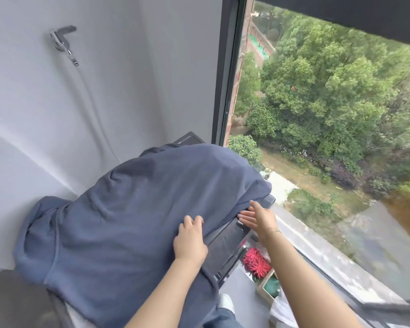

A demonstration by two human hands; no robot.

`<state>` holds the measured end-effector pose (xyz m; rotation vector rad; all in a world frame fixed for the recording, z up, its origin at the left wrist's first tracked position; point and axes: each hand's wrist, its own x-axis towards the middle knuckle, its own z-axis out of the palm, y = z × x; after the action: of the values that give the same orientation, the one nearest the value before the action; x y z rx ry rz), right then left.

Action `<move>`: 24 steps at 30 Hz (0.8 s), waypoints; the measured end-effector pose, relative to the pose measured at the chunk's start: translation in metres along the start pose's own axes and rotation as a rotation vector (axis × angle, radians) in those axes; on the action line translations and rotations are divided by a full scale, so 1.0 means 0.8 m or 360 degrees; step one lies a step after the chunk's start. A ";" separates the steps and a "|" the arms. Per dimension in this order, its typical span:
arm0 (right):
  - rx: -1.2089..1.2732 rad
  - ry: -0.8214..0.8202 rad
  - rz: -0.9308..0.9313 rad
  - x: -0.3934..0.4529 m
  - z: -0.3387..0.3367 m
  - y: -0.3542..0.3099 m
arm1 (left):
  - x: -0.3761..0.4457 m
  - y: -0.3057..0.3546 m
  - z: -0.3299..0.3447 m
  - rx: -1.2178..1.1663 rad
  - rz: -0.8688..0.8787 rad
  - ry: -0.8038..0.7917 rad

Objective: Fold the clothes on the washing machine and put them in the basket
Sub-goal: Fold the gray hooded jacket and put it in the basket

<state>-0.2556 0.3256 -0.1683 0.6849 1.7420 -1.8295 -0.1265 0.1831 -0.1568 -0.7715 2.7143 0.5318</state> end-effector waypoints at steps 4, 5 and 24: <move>-0.0032 0.0067 -0.0031 0.033 0.008 -0.034 | 0.004 -0.004 -0.029 -0.0232 -0.0121 0.0087; -0.0040 0.0095 -0.0056 0.036 0.009 -0.041 | 0.002 -0.005 -0.041 -0.0269 -0.0146 0.0153; 0.0438 0.0250 0.0059 0.031 -0.004 -0.022 | -0.057 -0.117 -0.017 -0.1013 -0.1000 0.0356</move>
<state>-0.2855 0.3291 -0.1721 0.9864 1.5728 -2.0593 -0.0396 0.1239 -0.1542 -1.8412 2.2603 1.2062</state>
